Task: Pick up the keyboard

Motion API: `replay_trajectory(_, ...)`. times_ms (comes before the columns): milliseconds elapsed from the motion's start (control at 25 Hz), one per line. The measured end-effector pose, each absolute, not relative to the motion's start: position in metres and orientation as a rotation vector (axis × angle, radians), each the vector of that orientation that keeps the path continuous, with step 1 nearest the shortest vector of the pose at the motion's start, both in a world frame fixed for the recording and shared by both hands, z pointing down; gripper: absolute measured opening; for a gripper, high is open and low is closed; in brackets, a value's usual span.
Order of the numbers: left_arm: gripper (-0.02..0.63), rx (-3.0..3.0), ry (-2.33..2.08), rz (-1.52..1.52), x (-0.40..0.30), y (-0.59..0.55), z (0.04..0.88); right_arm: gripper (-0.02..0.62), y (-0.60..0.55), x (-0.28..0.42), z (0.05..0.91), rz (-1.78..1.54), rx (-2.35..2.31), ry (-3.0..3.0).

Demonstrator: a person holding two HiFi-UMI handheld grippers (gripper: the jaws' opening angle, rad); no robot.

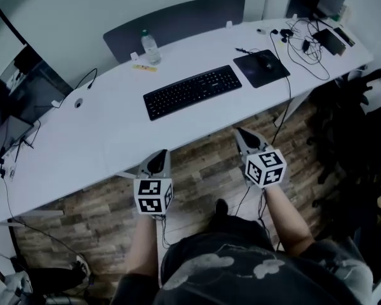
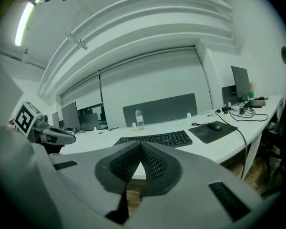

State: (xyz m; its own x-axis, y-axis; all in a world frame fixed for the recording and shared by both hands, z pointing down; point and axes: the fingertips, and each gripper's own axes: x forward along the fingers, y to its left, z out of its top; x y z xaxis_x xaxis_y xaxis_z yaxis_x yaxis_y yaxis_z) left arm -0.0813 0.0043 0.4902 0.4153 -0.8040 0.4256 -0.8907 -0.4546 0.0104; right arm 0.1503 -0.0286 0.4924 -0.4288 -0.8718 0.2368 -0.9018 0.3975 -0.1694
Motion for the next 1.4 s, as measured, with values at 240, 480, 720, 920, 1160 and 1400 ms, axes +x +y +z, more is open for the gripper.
replay_trajectory(240,0.002,2.385,-1.551,0.564,-0.067,-0.026,0.494,0.002,-0.069,0.167,0.501,0.435,1.524,-2.558)
replay_trajectory(480,0.002,2.379,-1.579,0.598,-0.066,-0.043,0.491,0.002,-0.090,0.167,0.505,0.448,1.484,-2.566)
replay_trajectory(720,0.003,2.382,-1.571,0.618,-0.069,-0.078,0.496,0.002,-0.116,0.173,0.517,0.496,1.472,-2.506)
replay_trajectory(920,0.003,2.396,-1.546,0.626,-0.070,-0.115,0.507,0.002,-0.148,0.174,0.530,0.482,1.445,-2.455)
replay_trajectory(1160,0.003,2.416,-1.494,0.654,-0.072,-0.174,0.518,0.002,-0.209,0.172,0.537,0.481,1.431,-2.405)
replay_trajectory(1400,0.125,2.473,-1.360,0.722,-0.074,-0.219,0.535,0.002,-0.264,0.163,0.545,0.495,1.425,-2.369)
